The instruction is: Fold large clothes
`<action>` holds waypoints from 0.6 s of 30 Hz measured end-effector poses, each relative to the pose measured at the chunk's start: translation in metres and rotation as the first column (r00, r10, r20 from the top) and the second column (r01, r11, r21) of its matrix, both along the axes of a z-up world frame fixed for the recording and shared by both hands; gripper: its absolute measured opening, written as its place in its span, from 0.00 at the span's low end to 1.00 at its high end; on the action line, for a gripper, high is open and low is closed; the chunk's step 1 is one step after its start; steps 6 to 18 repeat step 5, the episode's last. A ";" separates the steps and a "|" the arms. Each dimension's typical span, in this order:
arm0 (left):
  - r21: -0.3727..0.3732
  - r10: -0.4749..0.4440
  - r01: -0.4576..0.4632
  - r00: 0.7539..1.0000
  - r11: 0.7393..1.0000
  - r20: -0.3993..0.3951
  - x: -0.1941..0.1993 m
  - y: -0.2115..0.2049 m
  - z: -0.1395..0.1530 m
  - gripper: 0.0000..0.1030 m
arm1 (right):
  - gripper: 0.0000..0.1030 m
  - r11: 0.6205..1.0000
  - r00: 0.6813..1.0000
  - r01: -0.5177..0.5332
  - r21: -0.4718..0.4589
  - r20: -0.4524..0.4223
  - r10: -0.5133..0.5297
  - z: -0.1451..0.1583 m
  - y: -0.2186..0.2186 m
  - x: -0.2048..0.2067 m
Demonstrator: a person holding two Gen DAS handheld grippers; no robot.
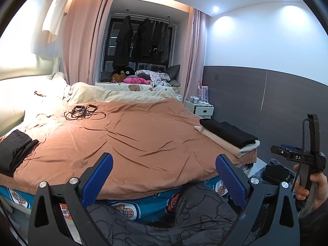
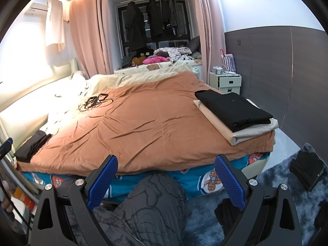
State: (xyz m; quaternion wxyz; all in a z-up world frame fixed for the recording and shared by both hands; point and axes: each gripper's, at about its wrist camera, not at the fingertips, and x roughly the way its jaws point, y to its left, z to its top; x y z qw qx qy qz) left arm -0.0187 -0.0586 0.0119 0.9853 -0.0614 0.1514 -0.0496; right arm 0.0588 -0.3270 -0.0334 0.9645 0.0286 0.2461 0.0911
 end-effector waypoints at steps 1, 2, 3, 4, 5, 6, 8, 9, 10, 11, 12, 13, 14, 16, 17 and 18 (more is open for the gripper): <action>0.001 0.001 -0.001 1.000 1.000 0.000 0.000 0.000 0.000 0.99 | 0.93 1.000 1.000 0.000 0.000 0.001 0.000 0.000 0.000 0.000; 0.002 0.002 -0.002 1.000 1.000 0.001 0.000 0.000 0.000 0.99 | 0.93 1.000 1.000 0.000 -0.001 0.002 0.000 0.000 0.001 0.000; 0.004 0.003 -0.003 1.000 1.000 0.001 0.000 0.000 0.000 0.99 | 0.93 1.000 1.000 0.001 0.000 0.001 -0.001 0.000 0.001 -0.001; 0.005 0.004 -0.004 1.000 1.000 0.002 -0.001 0.000 0.001 0.99 | 0.93 1.000 1.000 0.001 0.000 0.000 -0.001 0.000 0.001 -0.001; 0.006 0.004 -0.004 1.000 1.000 0.002 -0.001 -0.001 0.001 0.99 | 0.93 1.000 1.000 0.000 0.002 0.001 0.000 0.000 0.001 0.000; 0.006 0.004 -0.004 1.000 1.000 0.002 -0.001 -0.001 0.001 0.99 | 0.93 1.000 1.000 0.000 0.002 0.001 0.000 0.000 0.001 0.000; 0.006 0.004 -0.004 1.000 1.000 0.002 -0.001 -0.001 0.001 0.99 | 0.93 1.000 1.000 0.000 0.002 0.001 0.000 0.000 0.001 0.000; 0.006 0.004 -0.004 1.000 1.000 0.002 -0.001 -0.001 0.001 0.99 | 0.93 1.000 1.000 0.000 0.002 0.001 0.000 0.000 0.001 0.000; 0.006 0.004 -0.004 1.000 1.000 0.002 -0.001 -0.001 0.001 0.99 | 0.93 1.000 1.000 0.000 0.002 0.001 0.000 0.000 0.001 0.000; 0.006 0.004 -0.004 1.000 1.000 0.002 -0.001 -0.001 0.001 0.99 | 0.93 1.000 1.000 0.000 0.002 0.001 0.000 0.000 0.001 0.000; 0.006 0.004 -0.004 1.000 1.000 0.002 -0.001 -0.001 0.001 0.99 | 0.93 1.000 1.000 0.000 0.002 0.001 0.000 0.000 0.001 0.000; 0.006 0.004 -0.004 1.000 1.000 0.002 -0.001 -0.001 0.001 0.99 | 0.93 1.000 1.000 0.000 0.002 0.001 0.000 0.000 0.001 0.000; 0.006 0.004 -0.004 1.000 1.000 0.002 -0.001 -0.001 0.001 0.99 | 0.93 1.000 1.000 0.000 0.002 0.001 0.000 0.000 0.001 0.000; 0.006 0.004 -0.004 1.000 1.000 0.002 -0.001 -0.001 0.001 0.99 | 0.93 1.000 1.000 0.000 0.002 0.001 0.000 0.000 0.001 0.000; 0.006 0.004 -0.004 1.000 1.000 0.002 -0.001 -0.001 0.001 0.99 | 0.93 1.000 1.000 0.000 0.002 0.001 0.000 0.000 0.001 0.000; 0.006 0.004 -0.004 1.000 1.000 0.002 -0.001 -0.001 0.001 0.99 | 0.93 1.000 1.000 0.000 0.002 0.001 0.000 0.000 0.001 0.000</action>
